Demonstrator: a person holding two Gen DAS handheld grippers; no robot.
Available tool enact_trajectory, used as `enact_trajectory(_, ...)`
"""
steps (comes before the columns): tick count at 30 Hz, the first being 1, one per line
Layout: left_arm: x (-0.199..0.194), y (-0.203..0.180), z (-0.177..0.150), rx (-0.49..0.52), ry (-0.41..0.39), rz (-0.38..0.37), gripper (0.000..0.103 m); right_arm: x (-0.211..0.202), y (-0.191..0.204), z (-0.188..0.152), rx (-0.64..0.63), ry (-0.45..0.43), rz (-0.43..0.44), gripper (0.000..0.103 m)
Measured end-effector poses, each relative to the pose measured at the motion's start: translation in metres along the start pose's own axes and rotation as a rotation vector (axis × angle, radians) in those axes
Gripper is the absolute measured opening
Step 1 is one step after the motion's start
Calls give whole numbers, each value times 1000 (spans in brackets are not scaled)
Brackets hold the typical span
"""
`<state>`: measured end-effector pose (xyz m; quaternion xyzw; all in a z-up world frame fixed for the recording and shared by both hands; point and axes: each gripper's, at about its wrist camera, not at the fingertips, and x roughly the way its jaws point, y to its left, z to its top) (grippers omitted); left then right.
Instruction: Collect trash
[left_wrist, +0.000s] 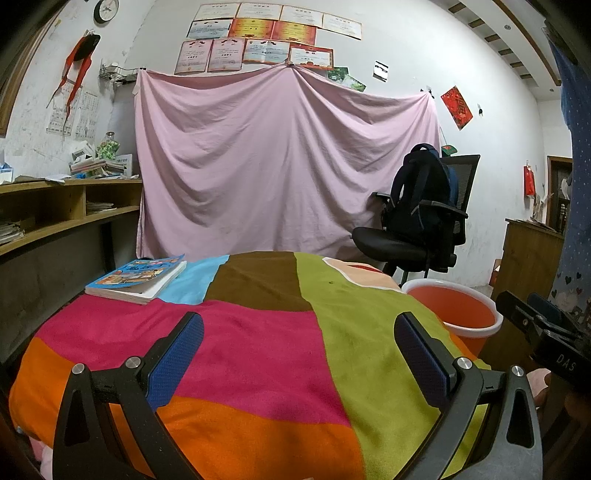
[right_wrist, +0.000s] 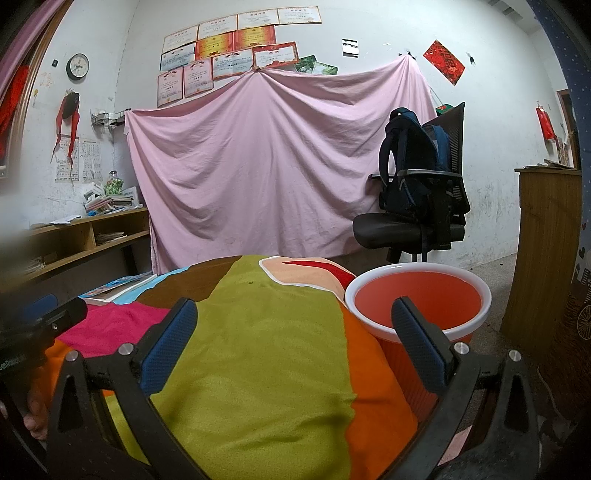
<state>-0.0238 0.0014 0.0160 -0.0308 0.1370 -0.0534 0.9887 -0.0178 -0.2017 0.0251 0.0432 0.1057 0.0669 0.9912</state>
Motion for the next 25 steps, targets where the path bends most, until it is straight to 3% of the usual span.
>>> enact_trajectory(25, 1, 2, -1, 37, -5, 24, 101, 1, 4, -5, 0, 5, -1, 103)
